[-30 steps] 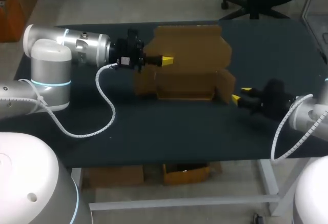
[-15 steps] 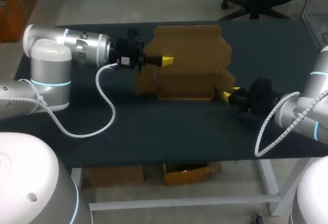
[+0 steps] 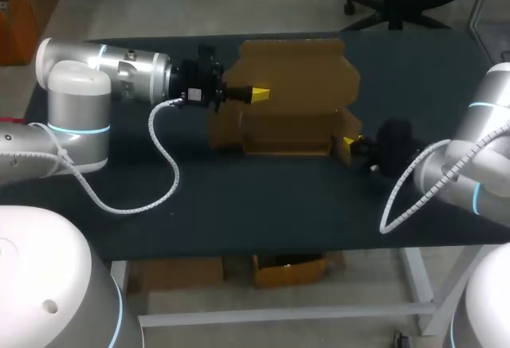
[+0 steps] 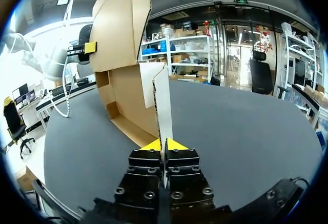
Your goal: Assemble the packaging by folding the flat box into shape, placing the metal phone stand inside, and closing the box properly
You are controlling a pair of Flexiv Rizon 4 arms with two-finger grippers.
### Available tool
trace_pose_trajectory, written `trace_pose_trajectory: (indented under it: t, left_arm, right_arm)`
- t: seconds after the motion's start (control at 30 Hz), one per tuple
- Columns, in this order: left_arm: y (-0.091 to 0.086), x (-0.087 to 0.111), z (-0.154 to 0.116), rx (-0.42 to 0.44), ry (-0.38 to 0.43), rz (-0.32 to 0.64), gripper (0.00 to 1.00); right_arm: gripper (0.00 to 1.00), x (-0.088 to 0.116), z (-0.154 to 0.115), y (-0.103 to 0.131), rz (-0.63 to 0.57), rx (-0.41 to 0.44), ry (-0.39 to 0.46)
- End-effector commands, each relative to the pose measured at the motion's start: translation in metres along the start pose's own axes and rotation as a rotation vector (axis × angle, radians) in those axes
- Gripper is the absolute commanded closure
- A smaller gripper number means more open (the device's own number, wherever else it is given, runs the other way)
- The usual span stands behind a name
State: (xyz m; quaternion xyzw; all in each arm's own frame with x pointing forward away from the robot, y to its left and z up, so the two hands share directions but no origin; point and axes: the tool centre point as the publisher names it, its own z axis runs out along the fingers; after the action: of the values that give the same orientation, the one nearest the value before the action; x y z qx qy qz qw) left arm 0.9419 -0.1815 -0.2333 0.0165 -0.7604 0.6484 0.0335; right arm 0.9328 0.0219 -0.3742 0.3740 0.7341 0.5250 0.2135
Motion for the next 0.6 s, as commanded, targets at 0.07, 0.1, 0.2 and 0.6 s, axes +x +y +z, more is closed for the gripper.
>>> trace_pose_trajectory:
  t: [0.07,0.1,0.2,0.6]
  left_arm:
    - [0.004,0.000,0.002,0.001,0.002,0.000,1.00]
    - [0.004,0.000,0.002,0.001,0.002,0.000,1.00]
    - [0.004,0.000,0.002,0.001,0.002,0.000,1.00]
    - [0.004,0.000,0.002,0.001,0.002,0.000,1.00]
  right_arm:
    - [1.00,0.011,0.007,-0.001,0.002,-0.005,-0.053]
    - [1.00,0.012,0.008,-0.001,0.002,-0.004,-0.057]
    - [1.00,0.015,0.010,0.000,0.006,-0.002,-0.070]
    - [0.76,0.029,0.017,0.001,0.013,0.013,-0.119]
